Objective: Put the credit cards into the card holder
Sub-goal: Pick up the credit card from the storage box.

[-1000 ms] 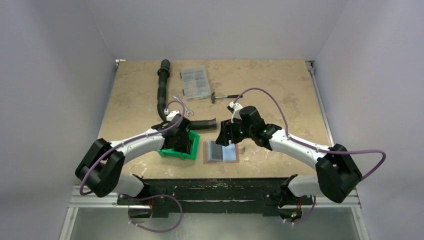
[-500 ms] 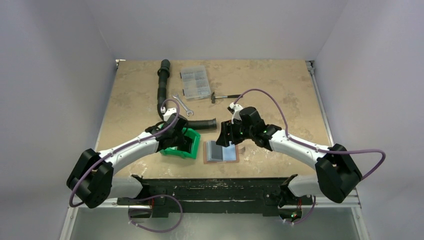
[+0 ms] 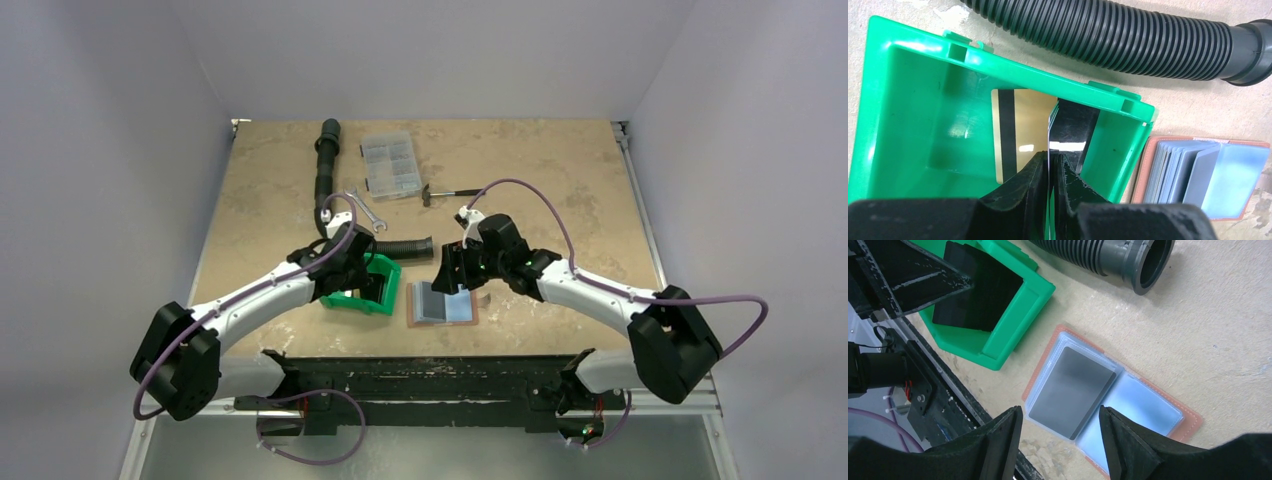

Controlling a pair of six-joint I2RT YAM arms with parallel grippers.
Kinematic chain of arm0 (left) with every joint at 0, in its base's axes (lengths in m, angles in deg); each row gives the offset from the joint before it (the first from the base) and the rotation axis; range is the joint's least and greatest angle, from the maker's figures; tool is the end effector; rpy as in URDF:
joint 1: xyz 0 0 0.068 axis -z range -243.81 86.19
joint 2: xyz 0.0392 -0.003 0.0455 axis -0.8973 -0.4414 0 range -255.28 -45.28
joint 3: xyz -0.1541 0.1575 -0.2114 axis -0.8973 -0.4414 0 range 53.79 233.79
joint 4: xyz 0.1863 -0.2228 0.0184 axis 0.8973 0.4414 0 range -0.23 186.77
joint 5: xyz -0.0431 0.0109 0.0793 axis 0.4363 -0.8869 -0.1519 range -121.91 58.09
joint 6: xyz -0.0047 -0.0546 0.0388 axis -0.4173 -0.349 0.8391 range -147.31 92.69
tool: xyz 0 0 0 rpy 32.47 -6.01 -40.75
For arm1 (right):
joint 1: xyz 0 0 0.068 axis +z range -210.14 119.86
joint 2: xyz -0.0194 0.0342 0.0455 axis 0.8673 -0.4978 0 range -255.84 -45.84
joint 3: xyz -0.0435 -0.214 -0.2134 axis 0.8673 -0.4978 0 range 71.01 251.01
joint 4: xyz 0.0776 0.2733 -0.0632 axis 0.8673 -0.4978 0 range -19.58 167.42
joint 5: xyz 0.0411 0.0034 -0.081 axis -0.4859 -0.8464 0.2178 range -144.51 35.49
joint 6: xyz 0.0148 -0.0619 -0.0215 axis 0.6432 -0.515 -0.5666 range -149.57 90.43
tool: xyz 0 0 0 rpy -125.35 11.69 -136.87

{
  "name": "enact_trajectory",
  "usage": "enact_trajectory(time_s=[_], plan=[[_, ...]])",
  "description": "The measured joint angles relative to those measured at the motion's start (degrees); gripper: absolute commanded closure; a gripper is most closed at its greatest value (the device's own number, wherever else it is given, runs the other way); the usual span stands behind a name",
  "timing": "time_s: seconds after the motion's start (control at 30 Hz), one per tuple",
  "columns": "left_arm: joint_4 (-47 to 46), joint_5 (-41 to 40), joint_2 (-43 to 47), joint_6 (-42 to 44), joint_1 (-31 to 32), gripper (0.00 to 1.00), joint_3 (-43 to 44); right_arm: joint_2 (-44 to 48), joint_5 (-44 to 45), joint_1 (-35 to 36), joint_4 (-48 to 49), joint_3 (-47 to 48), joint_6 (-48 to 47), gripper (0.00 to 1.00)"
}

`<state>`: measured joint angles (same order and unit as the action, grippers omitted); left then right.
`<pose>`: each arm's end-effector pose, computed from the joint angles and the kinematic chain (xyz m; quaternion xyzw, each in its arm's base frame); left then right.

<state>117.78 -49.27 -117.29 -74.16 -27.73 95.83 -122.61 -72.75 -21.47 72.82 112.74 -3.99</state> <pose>0.2227 -0.1424 0.2043 -0.1306 0.9421 -0.0718 0.3004 0.2307 0.2059 0.2139 -0.1689 0.8800 0.3449 0.2795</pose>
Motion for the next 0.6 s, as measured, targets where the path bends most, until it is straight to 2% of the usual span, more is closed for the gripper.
enact_trajectory(time_s=[0.33, 0.5, 0.6], plan=[[3.0, 0.2, 0.3, 1.7, 0.0, 0.92, 2.3, -2.2, -0.8, 0.0, 0.0, 0.0, 0.4, 0.33], [3.4, 1.8, 0.3, 3.4, -0.3, 1.00, 4.6, -3.2, -1.8, 0.1, 0.5, 0.8, 1.2, 0.30], [3.5, 3.8, 0.3, 4.5, -1.6, 1.00, 5.5, -3.6, -2.5, 0.3, 1.1, 1.9, 2.0, 0.28]])
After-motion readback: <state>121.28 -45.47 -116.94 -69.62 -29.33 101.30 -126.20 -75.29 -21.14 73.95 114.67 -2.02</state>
